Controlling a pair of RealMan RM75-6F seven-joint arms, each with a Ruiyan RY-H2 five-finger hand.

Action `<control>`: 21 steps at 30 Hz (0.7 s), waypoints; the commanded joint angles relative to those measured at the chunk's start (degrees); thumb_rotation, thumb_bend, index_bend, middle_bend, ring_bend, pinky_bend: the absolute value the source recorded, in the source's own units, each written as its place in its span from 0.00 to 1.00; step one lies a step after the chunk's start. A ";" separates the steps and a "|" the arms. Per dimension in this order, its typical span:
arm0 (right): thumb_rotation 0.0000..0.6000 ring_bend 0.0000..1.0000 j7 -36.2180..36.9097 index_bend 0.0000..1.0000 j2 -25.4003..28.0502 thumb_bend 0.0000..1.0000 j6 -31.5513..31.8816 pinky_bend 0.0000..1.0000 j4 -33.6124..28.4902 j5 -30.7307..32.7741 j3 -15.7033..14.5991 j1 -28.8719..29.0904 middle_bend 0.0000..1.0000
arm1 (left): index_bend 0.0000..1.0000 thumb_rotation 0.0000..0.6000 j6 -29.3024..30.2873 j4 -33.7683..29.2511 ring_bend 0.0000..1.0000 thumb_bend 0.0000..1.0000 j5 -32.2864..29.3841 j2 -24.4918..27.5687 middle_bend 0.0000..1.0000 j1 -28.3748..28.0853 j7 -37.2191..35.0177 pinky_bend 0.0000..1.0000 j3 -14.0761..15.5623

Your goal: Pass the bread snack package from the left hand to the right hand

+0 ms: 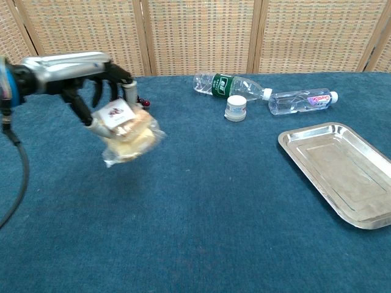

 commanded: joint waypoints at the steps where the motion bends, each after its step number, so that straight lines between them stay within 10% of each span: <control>1: 1.00 0.00 -0.70 0.00 -0.28 0.00 -0.53 0.00 0.35 1.04 0.41 0.24 0.00 | 0.46 1.00 -7.98 3.60 0.42 0.00 -6.98 -8.78 0.52 -9.12 7.95 0.54 -2.79; 5: 1.00 0.00 -1.64 0.00 -0.43 0.00 -0.51 0.00 0.37 1.81 0.70 0.28 0.00 | 0.44 1.00 -10.95 8.93 0.41 0.00 -11.16 -15.35 0.47 -13.78 10.14 0.51 -3.33; 10: 1.00 0.00 -2.29 0.00 -0.52 0.00 -0.73 0.00 0.20 2.21 0.60 0.30 0.00 | 0.00 1.00 -12.90 9.99 0.00 0.00 -15.88 -17.18 0.00 -16.28 9.89 0.06 -3.67; 21: 1.00 0.00 -0.58 0.00 1.29 0.00 -4.94 0.00 -1.10 -4.56 -1.37 4.17 0.00 | 0.00 1.00 3.10 -5.89 0.00 0.00 -15.47 4.98 0.00 -3.19 10.10 0.00 -0.15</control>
